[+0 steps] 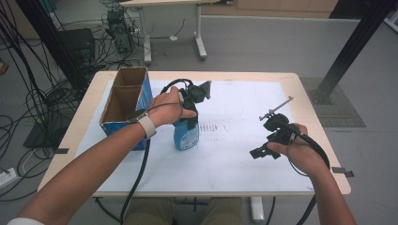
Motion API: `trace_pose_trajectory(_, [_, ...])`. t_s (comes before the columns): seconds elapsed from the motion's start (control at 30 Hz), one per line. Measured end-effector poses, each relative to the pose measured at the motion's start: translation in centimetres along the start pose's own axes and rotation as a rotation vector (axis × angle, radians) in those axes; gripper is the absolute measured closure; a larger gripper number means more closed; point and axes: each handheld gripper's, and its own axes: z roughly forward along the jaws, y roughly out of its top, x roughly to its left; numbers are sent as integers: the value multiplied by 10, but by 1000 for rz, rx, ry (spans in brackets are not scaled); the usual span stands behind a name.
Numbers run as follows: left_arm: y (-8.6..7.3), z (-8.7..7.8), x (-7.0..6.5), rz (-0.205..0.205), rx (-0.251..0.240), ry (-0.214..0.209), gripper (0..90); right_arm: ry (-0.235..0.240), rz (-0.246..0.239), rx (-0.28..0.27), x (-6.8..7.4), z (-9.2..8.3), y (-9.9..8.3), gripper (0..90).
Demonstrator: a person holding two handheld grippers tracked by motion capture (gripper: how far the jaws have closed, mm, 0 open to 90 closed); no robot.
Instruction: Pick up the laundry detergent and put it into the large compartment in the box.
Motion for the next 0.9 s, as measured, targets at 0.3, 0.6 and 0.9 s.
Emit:
trace_pose_trajectory(0.3, [-3, -1, -1, -1, -9, 0, 386, -4, 1, -5, 1, -3, -1, 86])
trace_pose_trajectory(0.6, [-6, -26, -6, -40, -8, -7, 386, -12, 0, -10, 3, -6, -3, 86])
trace_pose_trajectory(0.9, [-12, -50, -9, -90, -10, 5, 386, -13, -2, -15, 6, -8, -5, 86])
